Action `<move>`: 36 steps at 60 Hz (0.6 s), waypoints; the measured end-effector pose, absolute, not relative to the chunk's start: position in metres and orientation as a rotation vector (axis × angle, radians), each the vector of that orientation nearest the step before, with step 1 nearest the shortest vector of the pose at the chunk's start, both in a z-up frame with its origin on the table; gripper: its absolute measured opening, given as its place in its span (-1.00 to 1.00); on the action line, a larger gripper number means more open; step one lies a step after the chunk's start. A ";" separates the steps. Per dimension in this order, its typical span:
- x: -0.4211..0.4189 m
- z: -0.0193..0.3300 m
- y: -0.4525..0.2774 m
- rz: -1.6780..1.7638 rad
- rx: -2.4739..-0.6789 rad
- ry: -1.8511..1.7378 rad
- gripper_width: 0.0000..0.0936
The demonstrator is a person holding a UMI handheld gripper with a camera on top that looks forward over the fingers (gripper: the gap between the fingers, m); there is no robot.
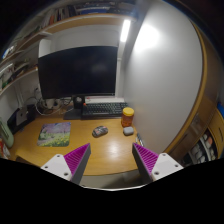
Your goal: Arrange mouse
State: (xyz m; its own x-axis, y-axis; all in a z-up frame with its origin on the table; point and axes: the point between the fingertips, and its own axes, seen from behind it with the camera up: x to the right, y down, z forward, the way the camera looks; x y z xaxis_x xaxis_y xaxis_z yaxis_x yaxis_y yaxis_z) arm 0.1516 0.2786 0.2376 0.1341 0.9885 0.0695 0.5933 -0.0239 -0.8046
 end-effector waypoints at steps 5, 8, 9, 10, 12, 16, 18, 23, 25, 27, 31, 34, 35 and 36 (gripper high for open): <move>0.143 0.231 0.278 0.739 -1.696 -1.540 0.84; 0.136 0.223 0.276 0.752 -1.694 -1.542 0.84; 0.135 0.221 0.275 0.757 -1.693 -1.541 0.84; 0.133 0.220 0.273 0.762 -1.691 -1.542 0.84; 0.129 0.218 0.270 0.774 -1.685 -1.545 0.84; 0.121 0.213 0.261 0.789 -1.676 -1.562 0.84; 0.117 0.209 0.257 0.800 -1.671 -1.565 0.84; 0.105 0.198 0.245 0.829 -1.660 -1.577 0.84; 0.100 0.193 0.240 0.844 -1.652 -1.581 0.84; 0.096 0.189 0.235 0.854 -1.646 -1.584 0.84; 0.087 0.180 0.227 0.873 -1.635 -1.584 0.84; 0.080 0.173 0.224 0.880 -1.627 -1.583 0.84; 0.078 0.170 0.223 0.881 -1.625 -1.582 0.84; 0.075 0.168 0.222 0.882 -1.622 -1.578 0.84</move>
State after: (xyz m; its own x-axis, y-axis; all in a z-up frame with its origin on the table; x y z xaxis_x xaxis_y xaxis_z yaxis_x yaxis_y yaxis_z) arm 0.0752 0.2218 0.1675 0.0265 0.9996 -0.0012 0.5248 -0.0149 -0.8511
